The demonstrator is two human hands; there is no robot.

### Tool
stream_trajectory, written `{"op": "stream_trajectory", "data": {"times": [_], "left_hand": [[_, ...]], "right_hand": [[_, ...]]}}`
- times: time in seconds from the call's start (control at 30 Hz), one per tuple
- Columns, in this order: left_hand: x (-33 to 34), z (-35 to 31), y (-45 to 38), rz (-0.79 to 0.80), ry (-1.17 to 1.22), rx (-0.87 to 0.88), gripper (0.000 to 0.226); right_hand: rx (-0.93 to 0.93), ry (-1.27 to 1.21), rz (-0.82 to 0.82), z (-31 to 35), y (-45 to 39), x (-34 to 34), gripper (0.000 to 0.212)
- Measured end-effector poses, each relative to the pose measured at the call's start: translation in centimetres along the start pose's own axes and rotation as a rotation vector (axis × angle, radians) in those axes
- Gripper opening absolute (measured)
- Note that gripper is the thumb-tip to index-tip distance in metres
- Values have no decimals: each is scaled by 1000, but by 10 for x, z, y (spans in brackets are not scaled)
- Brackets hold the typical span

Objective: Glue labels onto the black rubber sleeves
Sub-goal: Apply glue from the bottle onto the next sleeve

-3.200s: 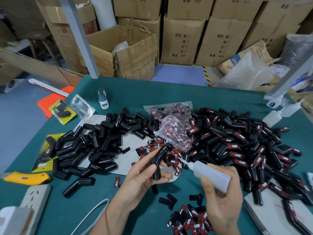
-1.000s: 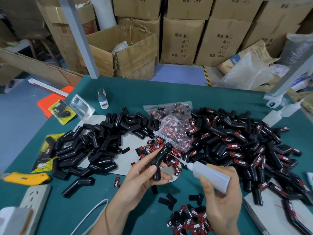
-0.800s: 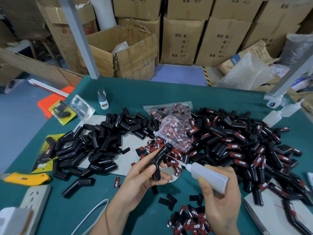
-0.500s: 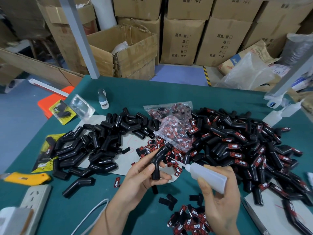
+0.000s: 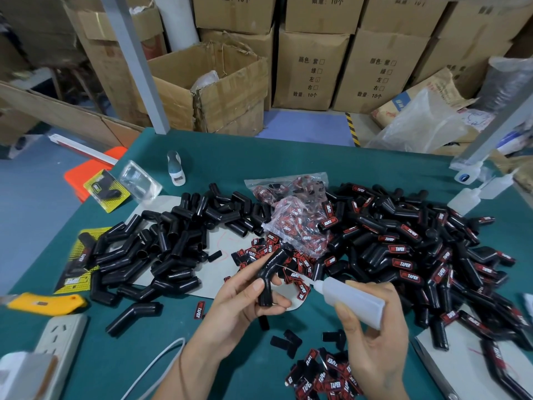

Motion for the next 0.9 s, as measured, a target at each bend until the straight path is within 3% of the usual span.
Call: {"op": "stream_trajectory", "data": {"times": [0.2, 0.37, 0.77, 0.9], "left_hand": [[-2, -1, 1, -5, -9, 9, 51], [1, 0, 1, 6, -2, -4, 72], [1, 0, 1, 30, -41, 5, 64], [0, 0, 1, 28, -47, 0, 65]], "right_hand": [[-3, 9, 2, 0, -2, -1, 35], [-14, 12, 15, 5, -1, 2, 25], [-19, 5, 9, 4, 0, 1, 35], [13, -19, -17, 1, -1, -3, 27]]}}
Point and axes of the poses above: each hand's wrist, its own y-axis away from the middle knuckle, its own x-axis out of the palm, z = x × y, the point moved 9 cm from there along -y, towards the middle knuckle, and after that the axes turned 13 degrees about y, right-handed, at the moved point
